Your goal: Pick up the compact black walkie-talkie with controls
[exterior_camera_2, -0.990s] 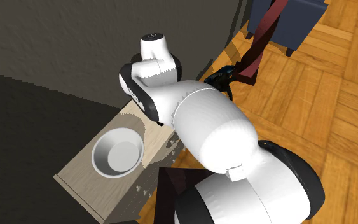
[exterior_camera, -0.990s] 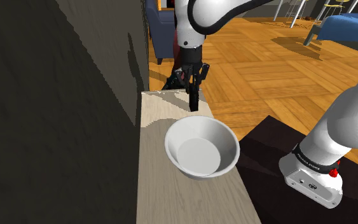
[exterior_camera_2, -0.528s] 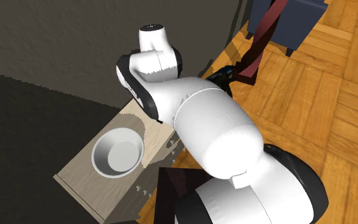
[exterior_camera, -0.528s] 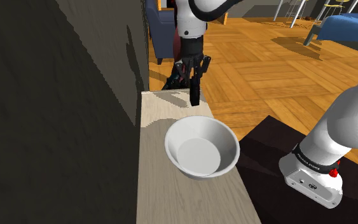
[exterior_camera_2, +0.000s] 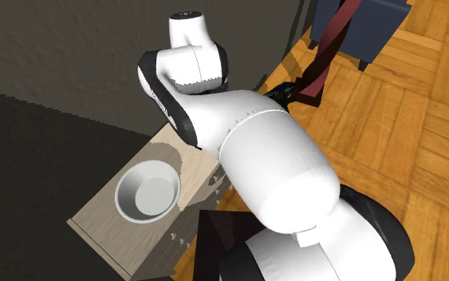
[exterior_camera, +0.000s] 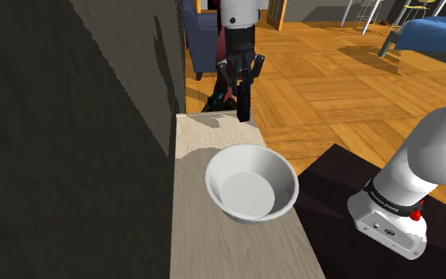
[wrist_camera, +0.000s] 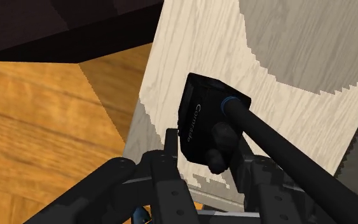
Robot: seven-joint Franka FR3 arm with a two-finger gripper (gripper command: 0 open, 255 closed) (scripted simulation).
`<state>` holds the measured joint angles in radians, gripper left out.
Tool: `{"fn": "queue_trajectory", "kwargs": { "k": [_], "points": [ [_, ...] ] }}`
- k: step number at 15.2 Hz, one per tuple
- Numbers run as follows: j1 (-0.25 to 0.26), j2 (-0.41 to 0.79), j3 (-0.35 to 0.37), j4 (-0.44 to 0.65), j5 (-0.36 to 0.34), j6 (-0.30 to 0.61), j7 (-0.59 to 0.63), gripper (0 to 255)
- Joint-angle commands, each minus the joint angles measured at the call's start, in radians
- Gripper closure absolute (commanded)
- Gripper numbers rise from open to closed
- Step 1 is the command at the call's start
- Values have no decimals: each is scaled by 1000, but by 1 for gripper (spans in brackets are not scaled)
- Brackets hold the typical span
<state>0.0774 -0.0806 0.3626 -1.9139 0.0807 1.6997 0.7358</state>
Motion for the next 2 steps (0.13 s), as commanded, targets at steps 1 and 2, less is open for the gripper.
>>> {"fn": "queue_trajectory", "kwargs": {
  "k": [1, 2],
  "points": [
    [-1, -4, -2, 14, 1, -18, -2, 255],
    [-1, -4, -2, 14, 1, -18, -2, 255]
  ]
}}
